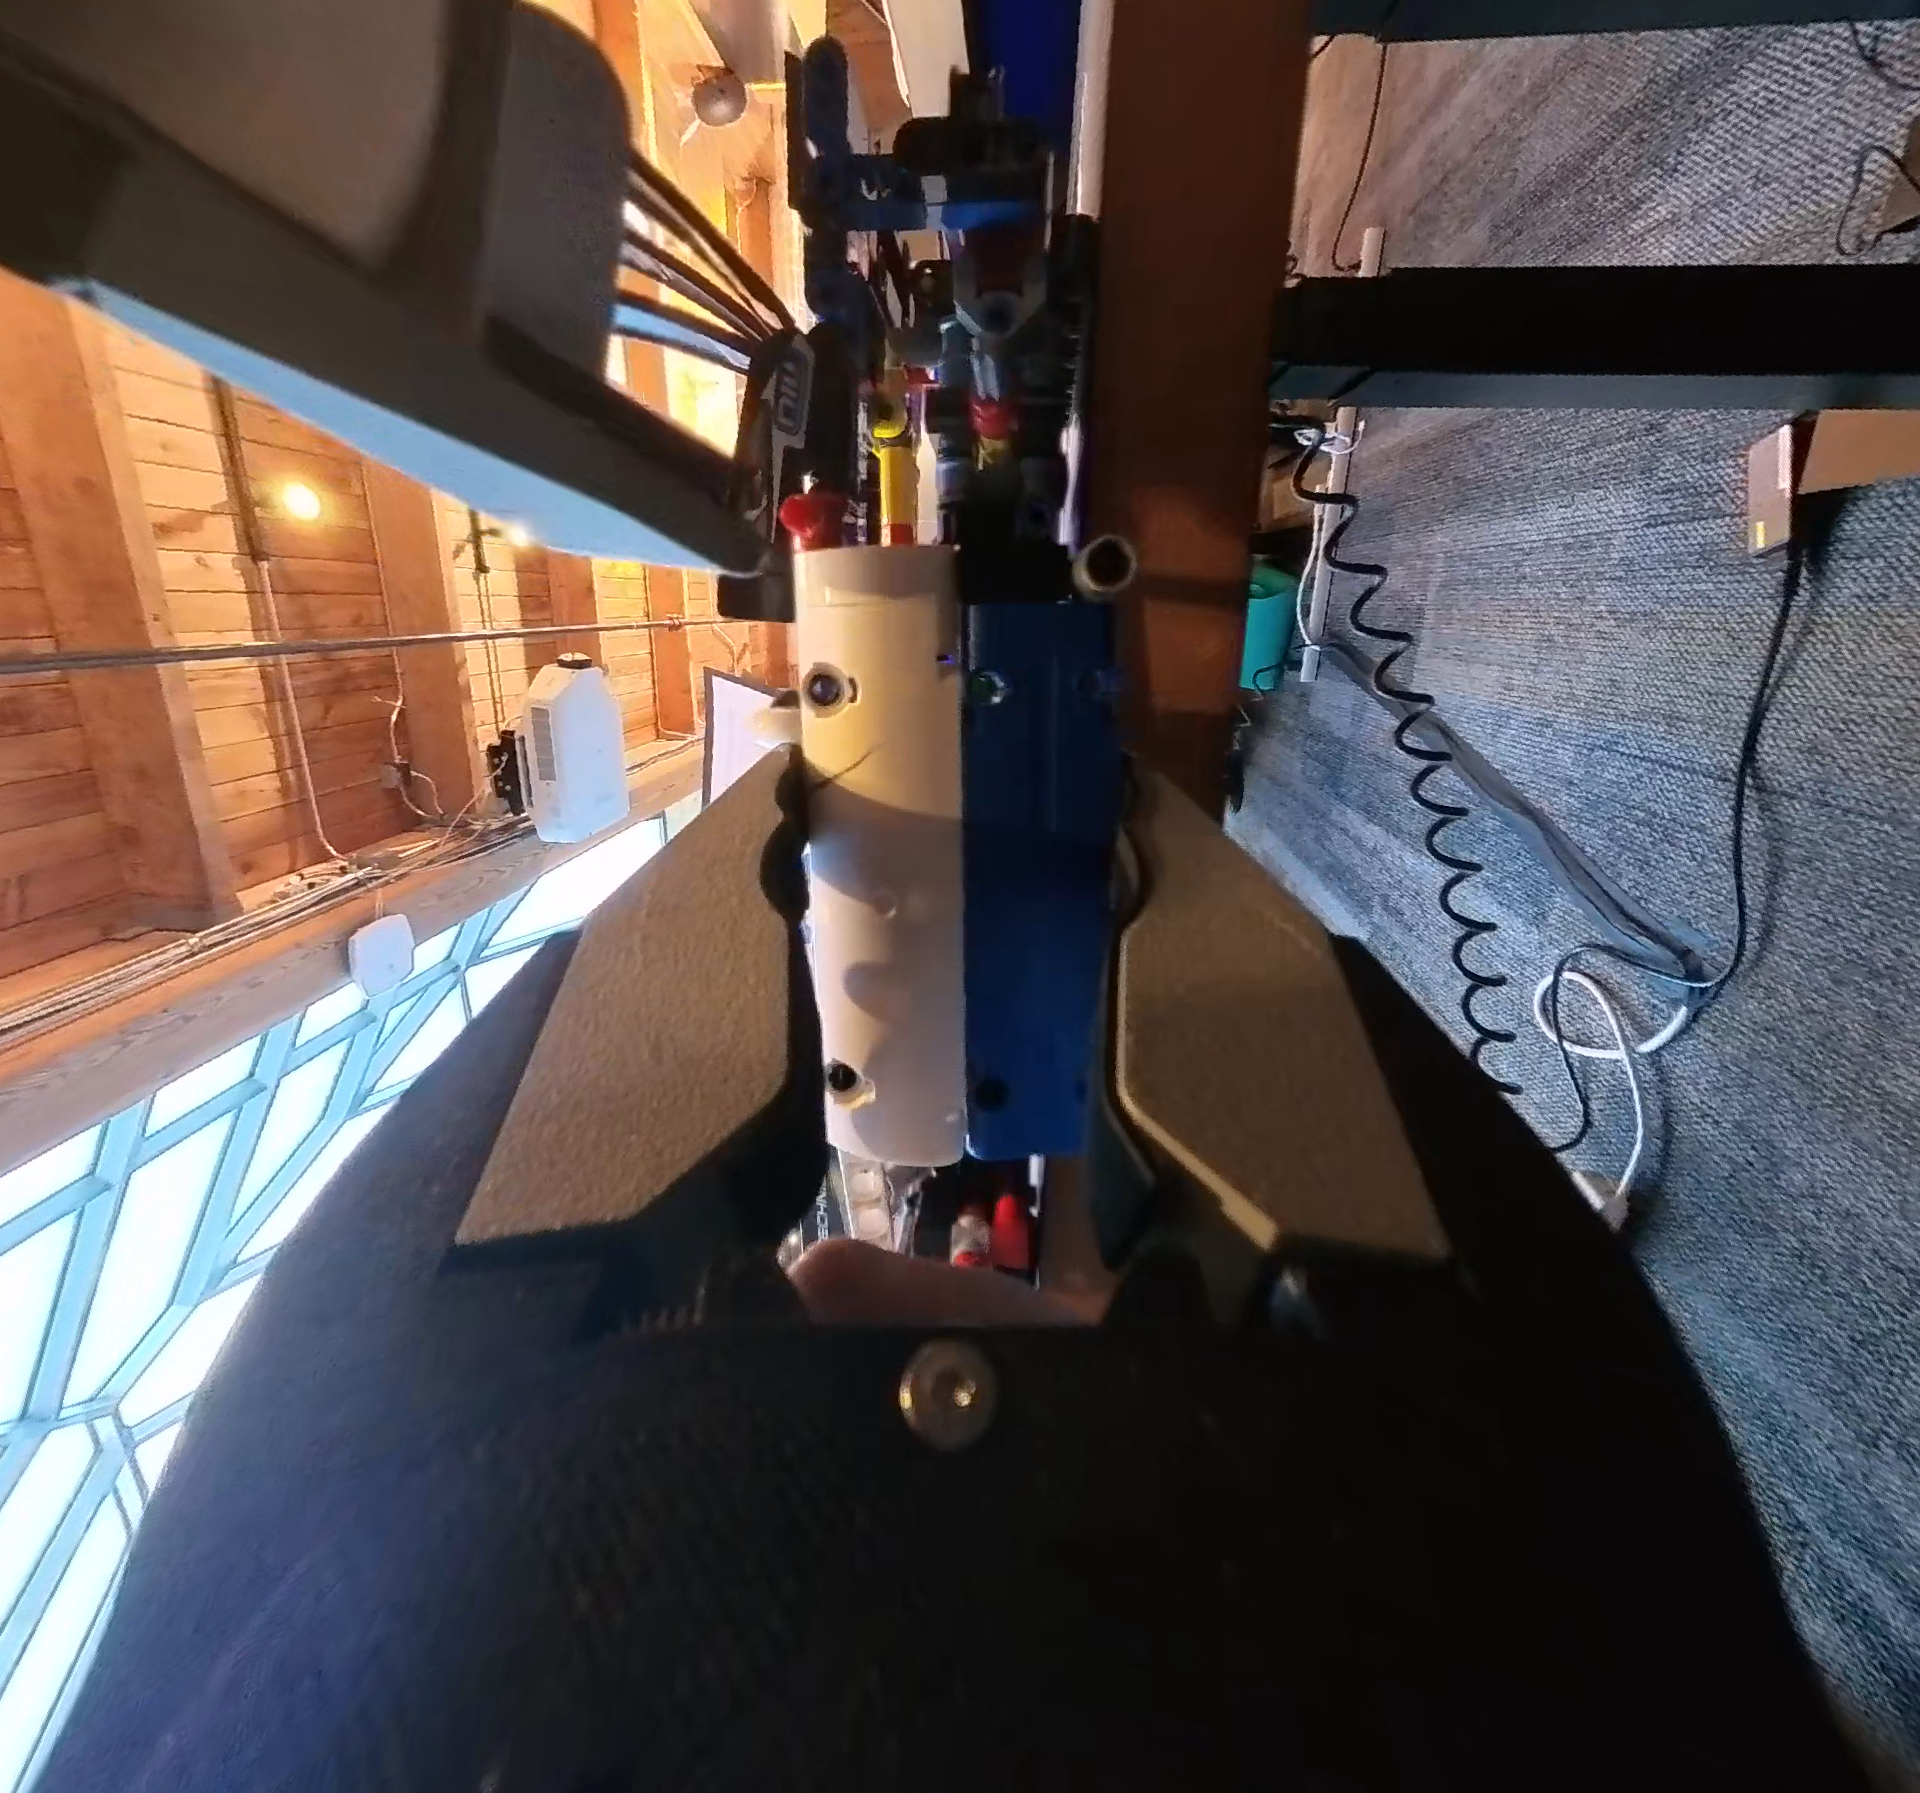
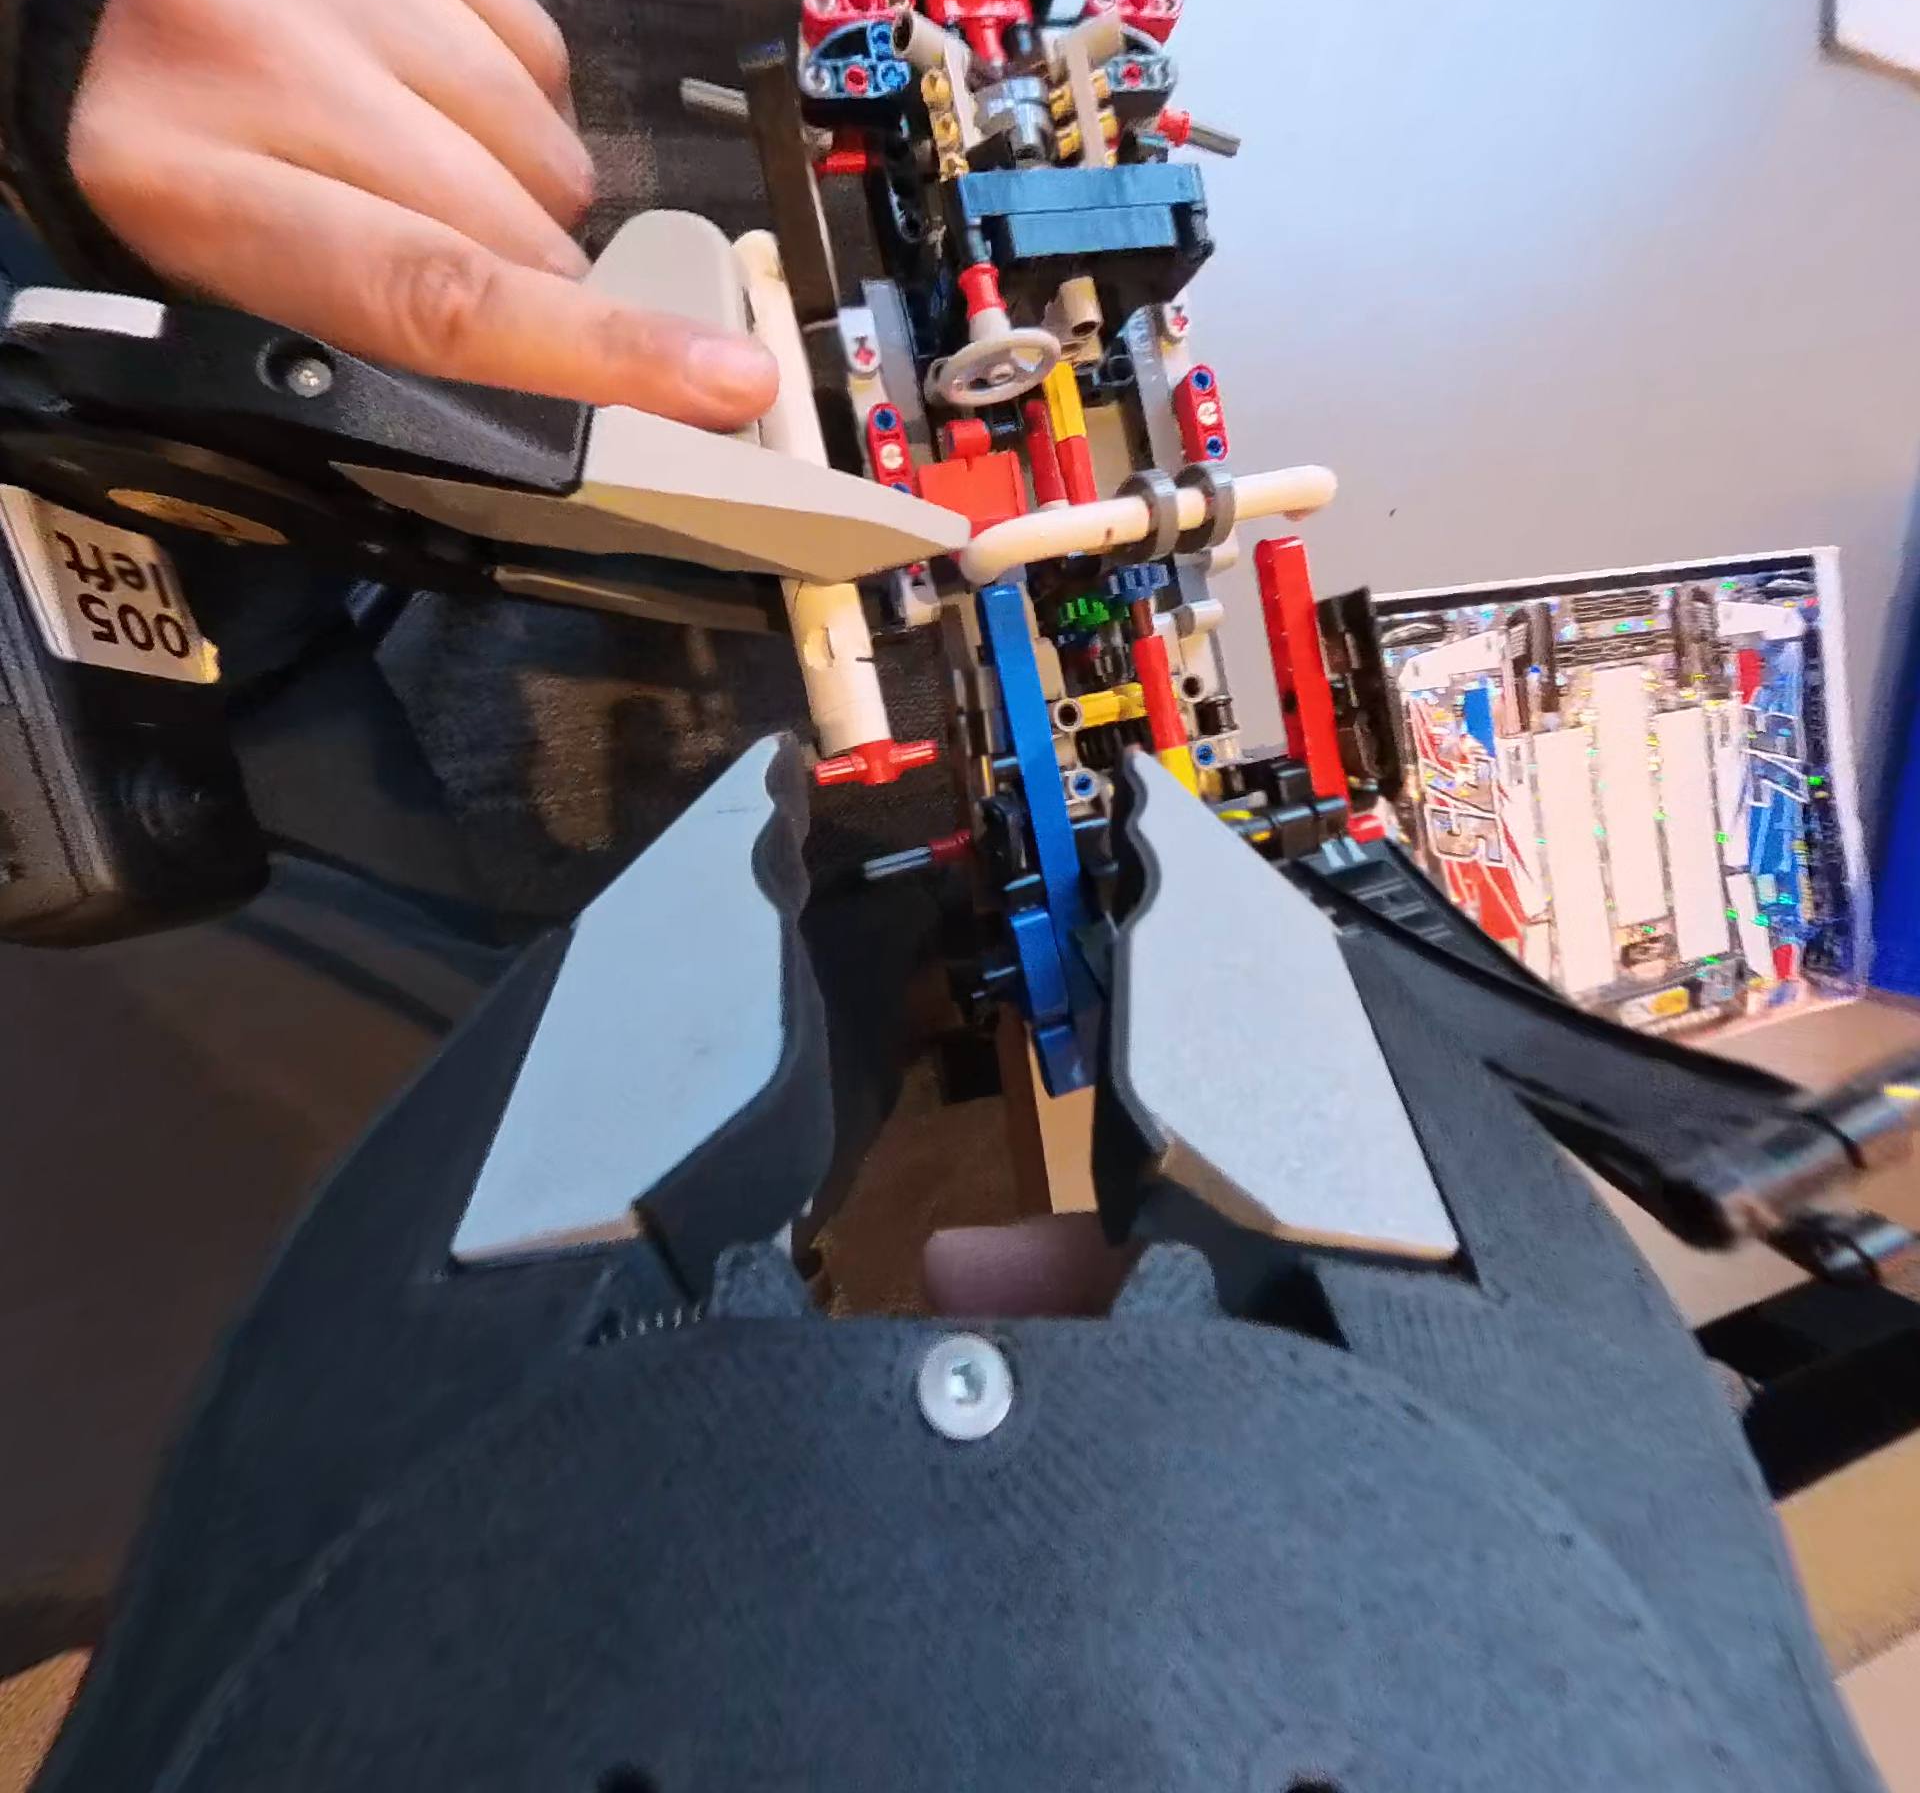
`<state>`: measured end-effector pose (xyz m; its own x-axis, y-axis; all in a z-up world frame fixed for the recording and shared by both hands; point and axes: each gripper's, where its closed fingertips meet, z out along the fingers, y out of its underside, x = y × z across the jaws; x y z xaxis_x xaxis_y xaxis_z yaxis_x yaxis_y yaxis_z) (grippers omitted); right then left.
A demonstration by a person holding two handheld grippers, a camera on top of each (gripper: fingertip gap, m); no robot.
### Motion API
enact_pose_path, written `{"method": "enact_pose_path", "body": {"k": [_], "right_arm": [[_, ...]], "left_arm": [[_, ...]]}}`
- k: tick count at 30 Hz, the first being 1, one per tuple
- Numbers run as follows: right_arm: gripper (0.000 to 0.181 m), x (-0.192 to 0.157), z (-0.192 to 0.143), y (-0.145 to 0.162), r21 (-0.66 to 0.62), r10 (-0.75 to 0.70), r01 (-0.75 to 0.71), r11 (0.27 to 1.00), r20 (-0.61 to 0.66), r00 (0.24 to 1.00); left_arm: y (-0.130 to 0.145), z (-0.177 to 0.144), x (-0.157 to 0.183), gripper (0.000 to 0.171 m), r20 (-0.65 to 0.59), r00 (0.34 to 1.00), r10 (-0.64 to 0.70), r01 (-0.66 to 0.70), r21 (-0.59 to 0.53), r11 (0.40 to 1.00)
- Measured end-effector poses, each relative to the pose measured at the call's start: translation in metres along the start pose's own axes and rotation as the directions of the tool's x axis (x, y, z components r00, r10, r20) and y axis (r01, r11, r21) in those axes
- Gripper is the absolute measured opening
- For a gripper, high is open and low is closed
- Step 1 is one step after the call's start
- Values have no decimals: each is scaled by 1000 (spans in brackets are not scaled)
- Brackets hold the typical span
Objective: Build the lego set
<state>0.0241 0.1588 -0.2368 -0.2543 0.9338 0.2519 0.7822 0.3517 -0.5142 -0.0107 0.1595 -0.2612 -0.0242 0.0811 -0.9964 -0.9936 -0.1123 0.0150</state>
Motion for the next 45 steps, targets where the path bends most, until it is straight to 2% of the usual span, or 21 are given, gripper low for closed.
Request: {"method": "enact_pose_path", "body": {"k": [1, 10, 17, 29, 35, 45], "right_arm": [[59, -1, 2, 1, -11, -3, 3, 1000, 18, 1000], [53, -1, 16, 9, -95, -67, 69, 993, 25, 997], [50, -6, 15, 8, -119, -24, 27, 992, 28, 999], [45, -13, 9, 3, -108, -23, 25, 994, 24, 999], [34, -6, 10, 4, -101, -35, 36, 994, 12, 999], [32, -3, 11, 6, -102, -109, 109, 989, 7, 994]], "left_arm": [[0, 1, -1, 55, 4, 1000, -3, 3, -2, 1000], [3, 5, -3, 55, 12, 1000, -19, 20, -23, 1000], [6, 4, -3, 55, 6, 1000, -28, 29, -34, 999], [3, 3, -2, 55, 5, 1000, -23, 23, -25, 999], [2, 5, 0, 55, -1, 1000, -21, 21, -21, 1000], [1, 7, -1, 54, -2, 1000, -30, 30, -24, 999]]}}
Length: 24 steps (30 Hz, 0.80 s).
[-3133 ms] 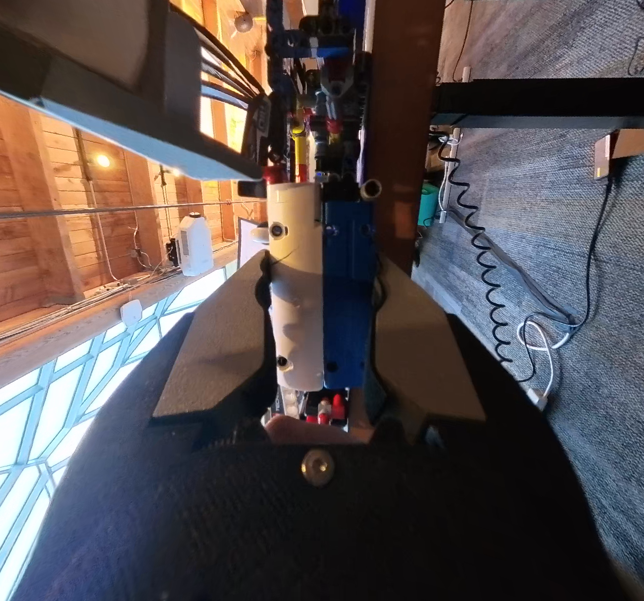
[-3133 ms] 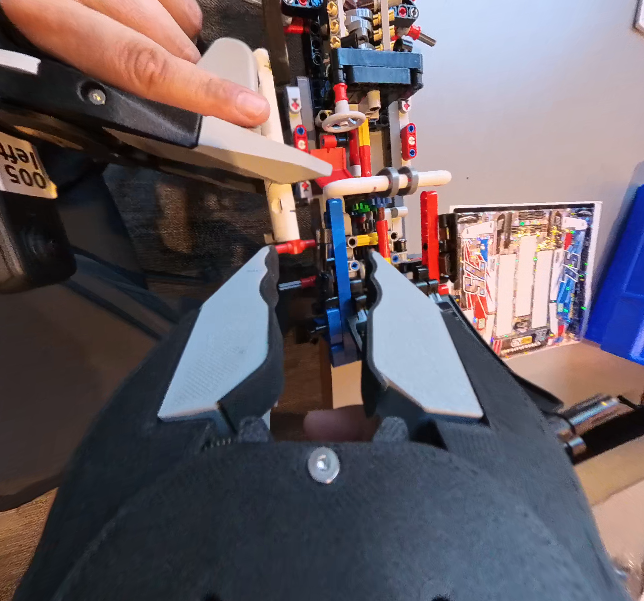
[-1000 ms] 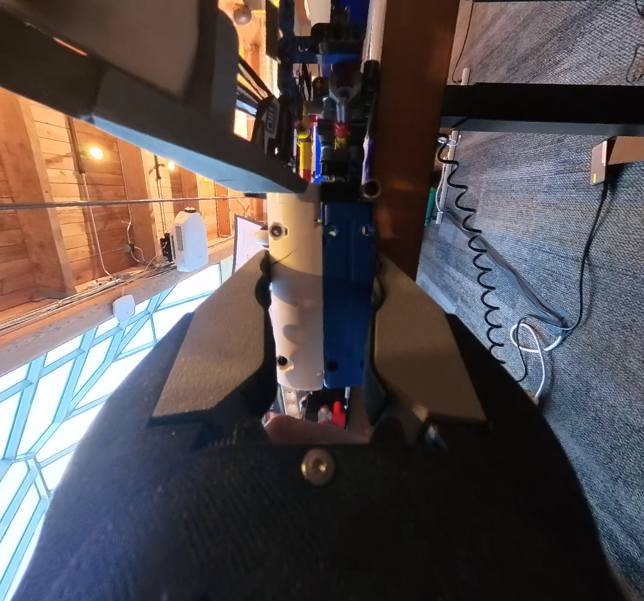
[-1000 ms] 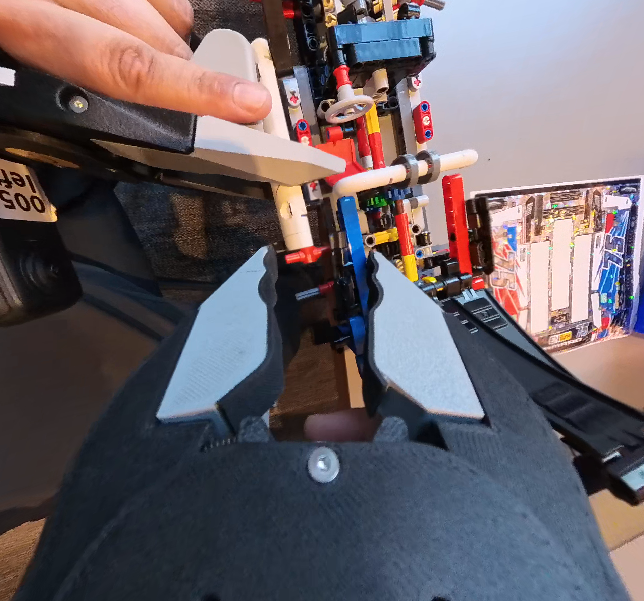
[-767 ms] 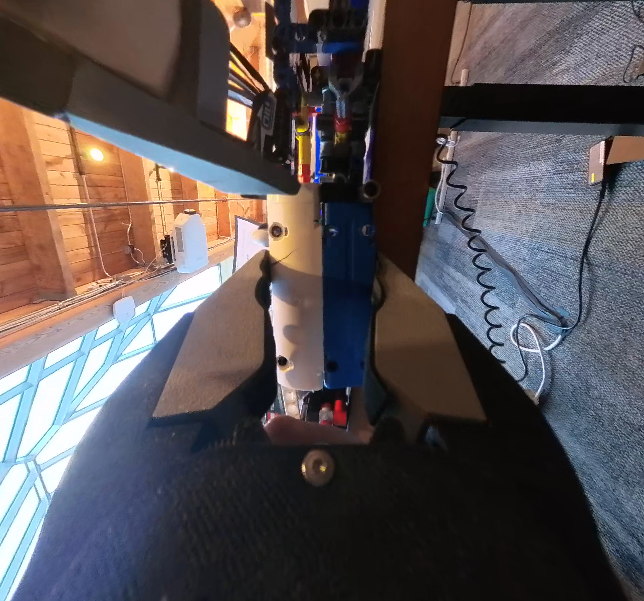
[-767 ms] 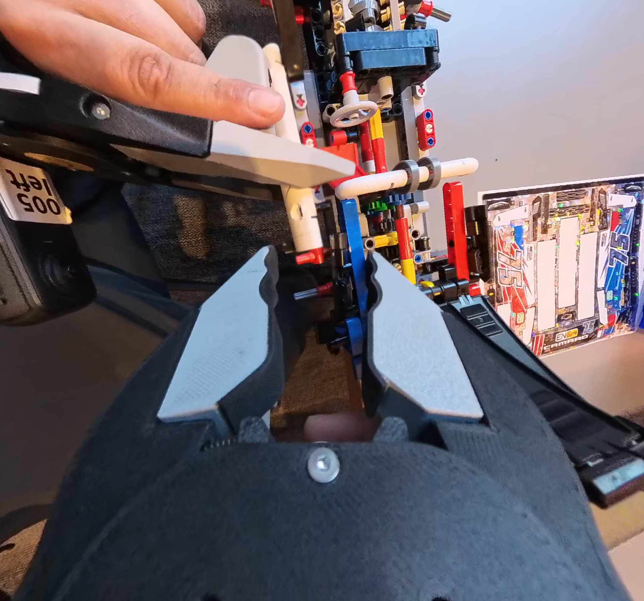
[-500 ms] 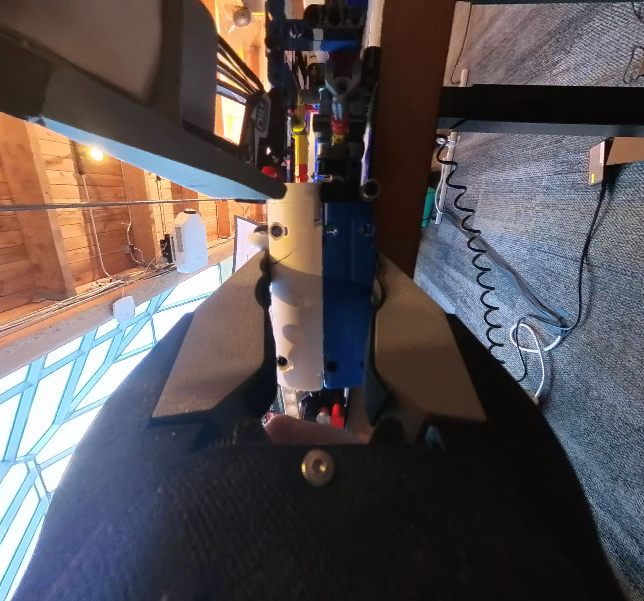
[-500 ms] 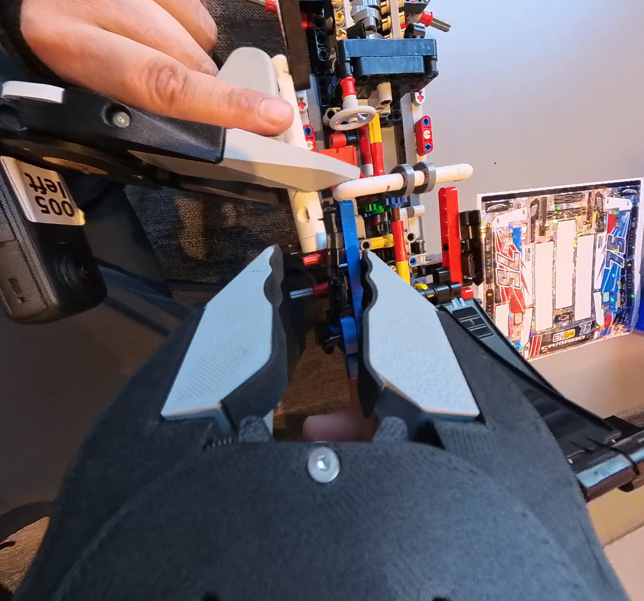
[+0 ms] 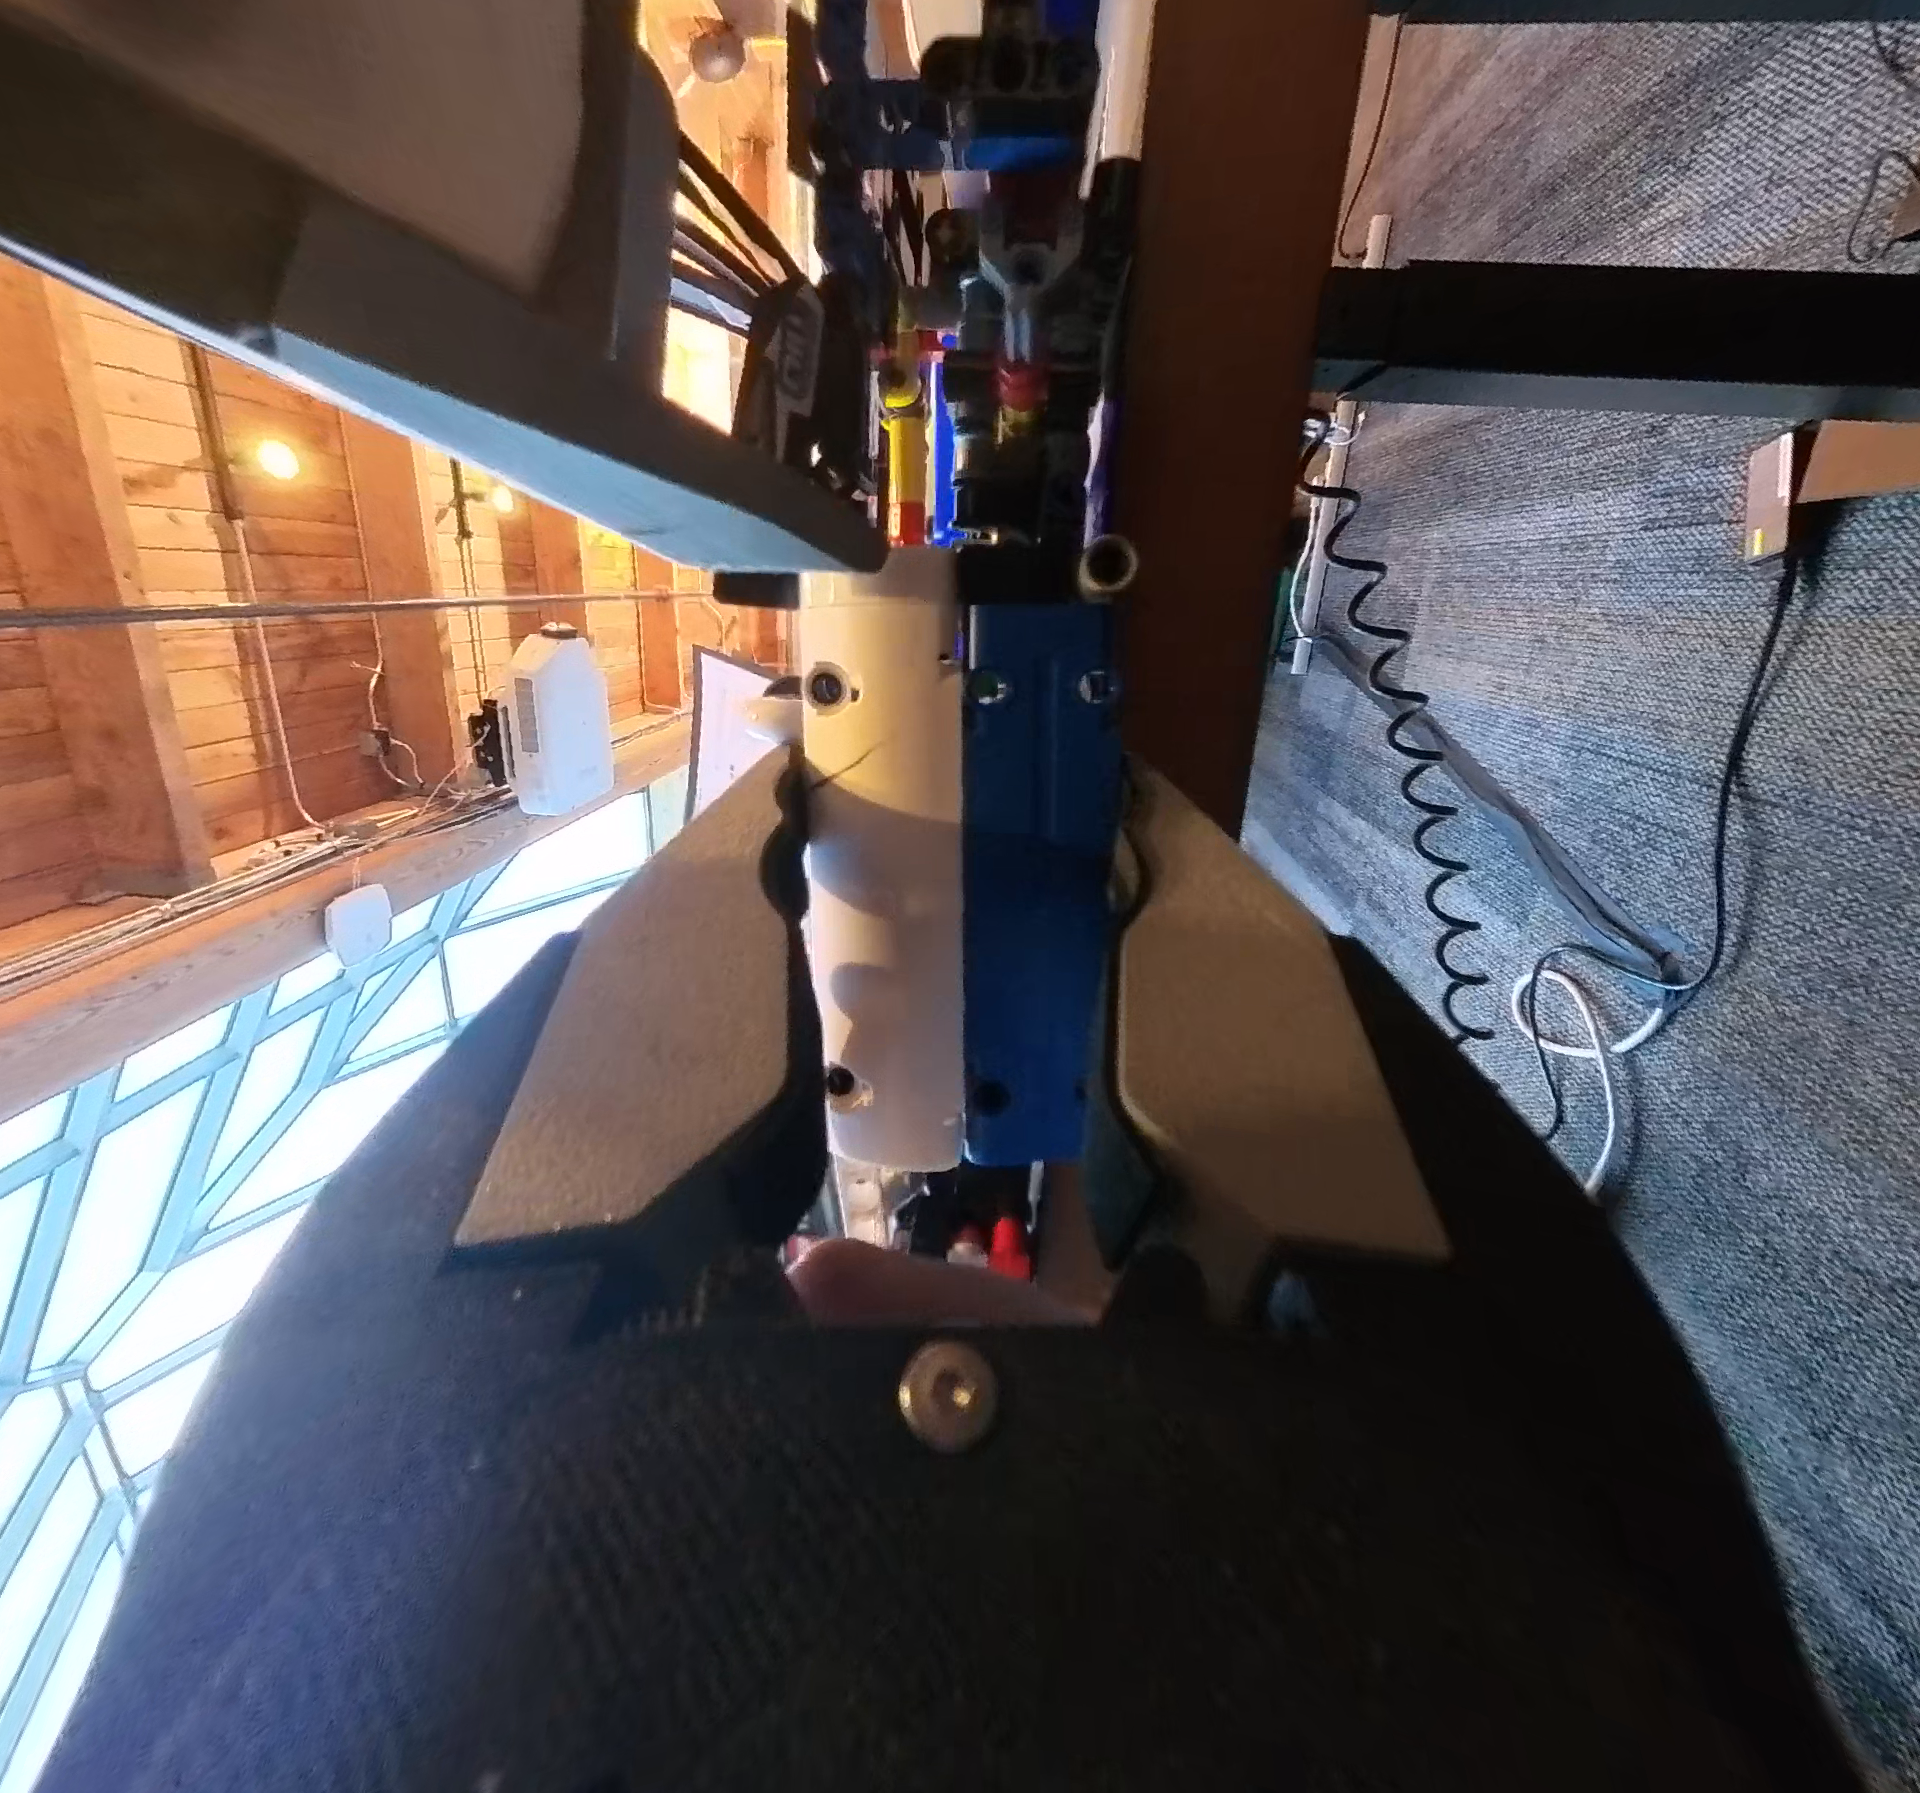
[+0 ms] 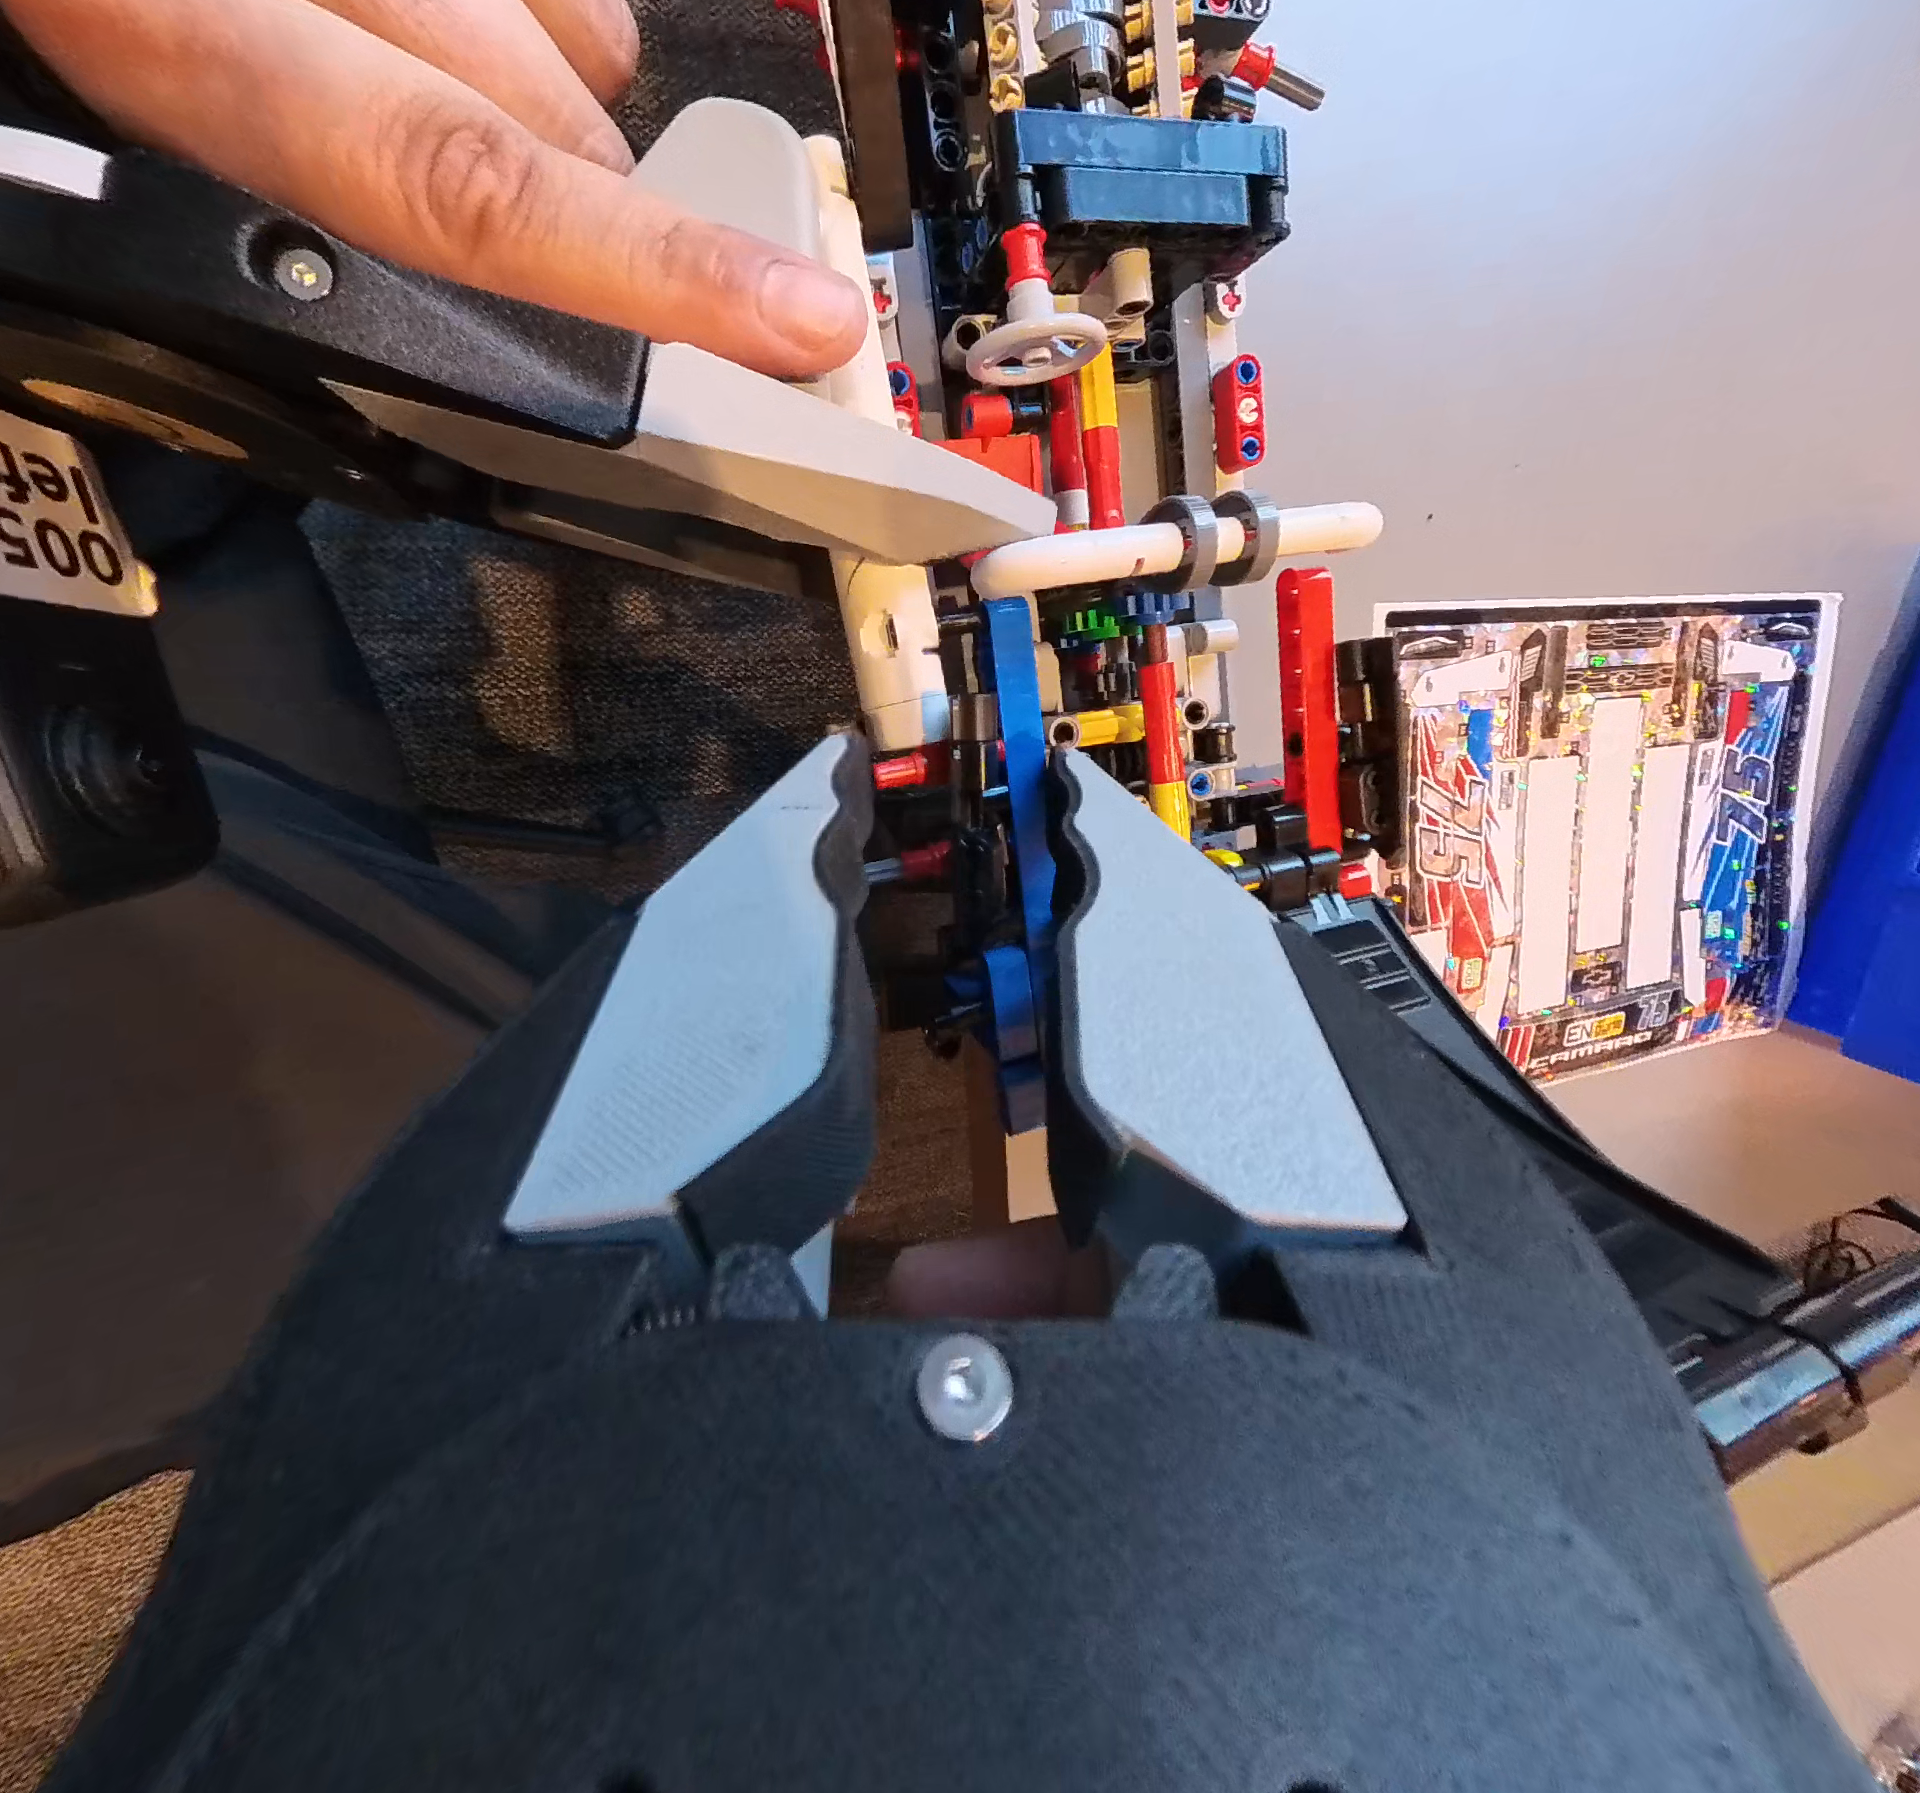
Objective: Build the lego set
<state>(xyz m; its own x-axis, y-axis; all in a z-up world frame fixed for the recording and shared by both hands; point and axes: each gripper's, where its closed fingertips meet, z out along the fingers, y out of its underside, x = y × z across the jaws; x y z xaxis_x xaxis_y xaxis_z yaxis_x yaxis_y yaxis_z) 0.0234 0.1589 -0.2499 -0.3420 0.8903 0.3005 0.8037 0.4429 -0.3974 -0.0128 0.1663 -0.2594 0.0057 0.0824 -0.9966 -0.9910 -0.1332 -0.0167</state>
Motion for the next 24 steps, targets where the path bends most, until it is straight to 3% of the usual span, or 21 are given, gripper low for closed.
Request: {"method": "enact_pose_path", "body": {"k": [24], "right_arm": [[30, 2, 0, 1, -6, -45, 45, 999, 15, 999]], "left_arm": [[1, 2, 3, 55, -55, 998, -13, 11, -37, 999]]}}
